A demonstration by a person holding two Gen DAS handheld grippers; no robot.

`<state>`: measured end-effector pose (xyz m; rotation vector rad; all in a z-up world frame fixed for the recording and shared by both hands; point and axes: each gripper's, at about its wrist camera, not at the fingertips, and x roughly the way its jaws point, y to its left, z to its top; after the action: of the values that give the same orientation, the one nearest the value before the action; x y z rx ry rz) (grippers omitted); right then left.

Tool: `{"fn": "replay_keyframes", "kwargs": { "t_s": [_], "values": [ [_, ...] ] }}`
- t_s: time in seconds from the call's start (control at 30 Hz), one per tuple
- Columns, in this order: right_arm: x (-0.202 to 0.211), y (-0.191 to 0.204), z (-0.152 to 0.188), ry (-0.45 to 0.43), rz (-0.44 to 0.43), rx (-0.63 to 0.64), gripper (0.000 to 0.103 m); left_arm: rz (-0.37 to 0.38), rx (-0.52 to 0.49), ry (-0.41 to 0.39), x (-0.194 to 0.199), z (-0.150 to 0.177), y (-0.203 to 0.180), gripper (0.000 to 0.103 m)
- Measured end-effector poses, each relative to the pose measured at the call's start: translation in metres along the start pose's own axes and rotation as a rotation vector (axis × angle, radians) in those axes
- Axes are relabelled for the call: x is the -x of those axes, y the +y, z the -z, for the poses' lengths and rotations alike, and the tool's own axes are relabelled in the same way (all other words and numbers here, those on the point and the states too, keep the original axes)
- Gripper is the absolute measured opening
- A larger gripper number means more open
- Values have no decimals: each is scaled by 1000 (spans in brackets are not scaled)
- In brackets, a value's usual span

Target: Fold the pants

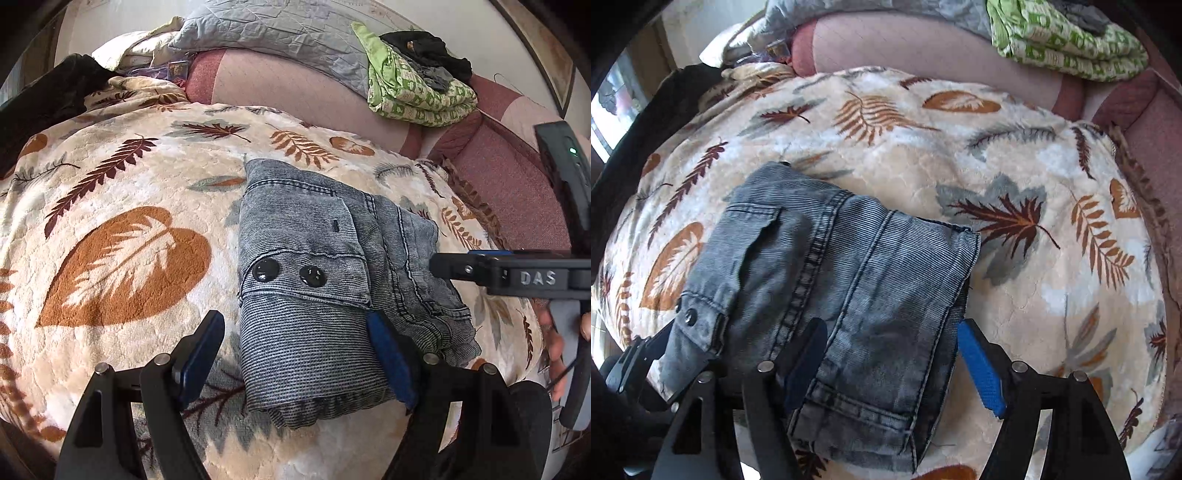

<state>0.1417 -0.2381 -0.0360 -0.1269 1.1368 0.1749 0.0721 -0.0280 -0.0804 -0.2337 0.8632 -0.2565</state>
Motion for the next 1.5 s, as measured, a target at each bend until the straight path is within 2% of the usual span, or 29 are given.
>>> {"fn": "replay_keyframes", "kwargs": {
  "t_s": [0.07,0.1,0.17,0.33,0.4,0.47,0.53,0.6,0.67,0.77,0.9,1.03,1.13,1.17,1.2,1.23,1.3,1.5],
  "values": [
    [3,-2,18,-10,-20,-38,78,5,11,-6,3,1,2,80],
    [-5,-1,25,16,-18,-37,81,6,15,-9,5,1,3,80],
    [-31,1,41,92,-23,-20,82,4,29,-11,8,1,4,80],
    [-7,-33,45,27,-189,-213,83,14,73,-9,24,-6,20,80],
    [1,-54,48,8,-291,-301,83,25,111,-16,31,-15,33,80],
    [1,-79,49,1,-388,-406,83,66,185,3,30,-27,50,82],
    [-7,-99,44,6,-451,-477,83,135,249,58,18,-39,65,83],
    [-23,-110,37,46,-530,-525,83,236,305,119,-1,-49,75,83],
    [-41,-113,32,90,-610,-550,83,286,342,184,-21,-56,79,83],
    [-62,-115,27,134,-543,-553,83,321,367,242,-43,-63,76,83],
    [-74,-121,29,119,-589,-596,84,367,421,315,-68,-62,70,83],
    [-74,-108,26,118,-648,-557,82,373,415,300,-70,-62,64,82],
    [-80,-98,27,117,-624,-576,82,379,384,321,-70,-61,54,81],
    [-80,-98,28,107,-622,-594,81,356,368,326,-70,-61,52,74],
    [-80,-98,29,99,-620,-612,76,328,353,328,-71,-61,50,61],
    [-81,-99,30,98,-611,-623,72,300,347,332,-73,-60,51,57],
    [-83,-99,31,109,-573,-618,46,274,350,331,-74,-60,51,49],
    [-69,-83,27,88,-466,-482,26,152,241,299,-65,-61,33,39]
  ]
}}
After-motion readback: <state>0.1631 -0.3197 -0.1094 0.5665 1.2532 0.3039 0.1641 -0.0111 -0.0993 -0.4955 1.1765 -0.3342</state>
